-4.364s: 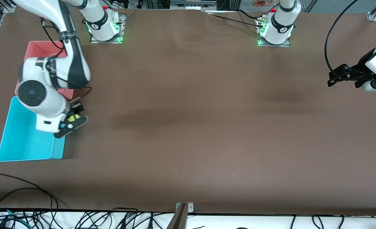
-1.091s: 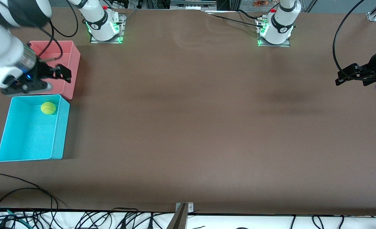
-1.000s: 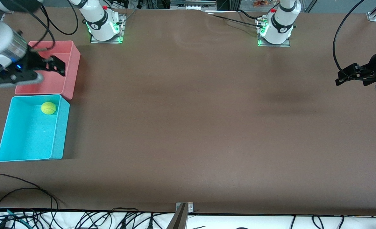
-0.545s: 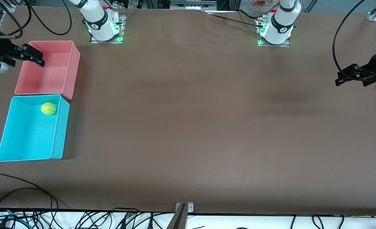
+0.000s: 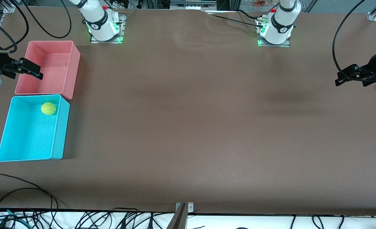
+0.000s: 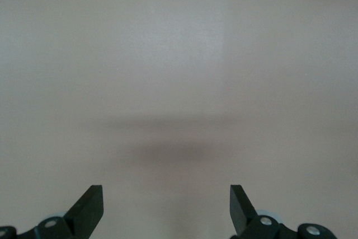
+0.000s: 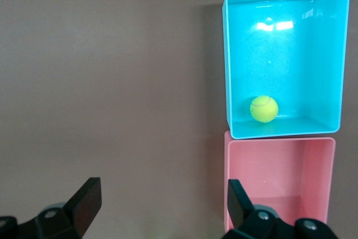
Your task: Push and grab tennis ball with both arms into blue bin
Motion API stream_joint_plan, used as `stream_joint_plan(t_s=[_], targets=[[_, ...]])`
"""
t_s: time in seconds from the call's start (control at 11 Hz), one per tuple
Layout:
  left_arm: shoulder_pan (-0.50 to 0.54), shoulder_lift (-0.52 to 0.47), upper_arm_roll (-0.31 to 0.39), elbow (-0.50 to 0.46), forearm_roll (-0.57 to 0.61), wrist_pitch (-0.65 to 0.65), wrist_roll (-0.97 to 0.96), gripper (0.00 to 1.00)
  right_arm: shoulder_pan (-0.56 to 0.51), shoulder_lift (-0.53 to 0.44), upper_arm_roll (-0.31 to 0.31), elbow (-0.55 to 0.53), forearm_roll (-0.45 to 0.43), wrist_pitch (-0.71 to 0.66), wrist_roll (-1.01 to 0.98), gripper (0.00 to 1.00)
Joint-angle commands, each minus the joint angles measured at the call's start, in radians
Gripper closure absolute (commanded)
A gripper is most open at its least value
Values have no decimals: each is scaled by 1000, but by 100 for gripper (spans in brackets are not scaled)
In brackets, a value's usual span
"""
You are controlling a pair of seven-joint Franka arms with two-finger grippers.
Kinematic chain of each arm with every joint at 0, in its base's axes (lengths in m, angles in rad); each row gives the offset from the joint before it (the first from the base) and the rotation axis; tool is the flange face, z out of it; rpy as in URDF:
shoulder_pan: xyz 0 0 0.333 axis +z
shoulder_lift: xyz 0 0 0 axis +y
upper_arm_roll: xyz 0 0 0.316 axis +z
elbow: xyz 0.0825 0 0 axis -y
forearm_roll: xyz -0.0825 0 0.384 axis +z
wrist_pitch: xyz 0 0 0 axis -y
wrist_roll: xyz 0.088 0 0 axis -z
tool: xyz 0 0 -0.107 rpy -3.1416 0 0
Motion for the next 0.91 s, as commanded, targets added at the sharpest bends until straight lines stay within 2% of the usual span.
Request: stream_joint_plan(t_s=[0.0, 0.18, 0.36, 0.64, 0.82], targets=[[6, 15, -3, 29, -21, -7, -2, 0, -8, 10, -66, 36, 84, -2, -1, 0], [4, 16, -3, 29, -21, -7, -2, 0, -5, 10, -51, 36, 65, -3, -20, 0], [4, 16, -3, 27, -21, -7, -2, 0, -5, 4, -28, 33, 6, 0, -23, 0], [1, 27, -3, 29, -19, -7, -3, 0, -5, -33, -24, -39, -25, 133, -26, 0], [6, 29, -3, 29, -19, -7, -3, 0, -4, -36, -24, -48, -28, 152, -26, 0]])
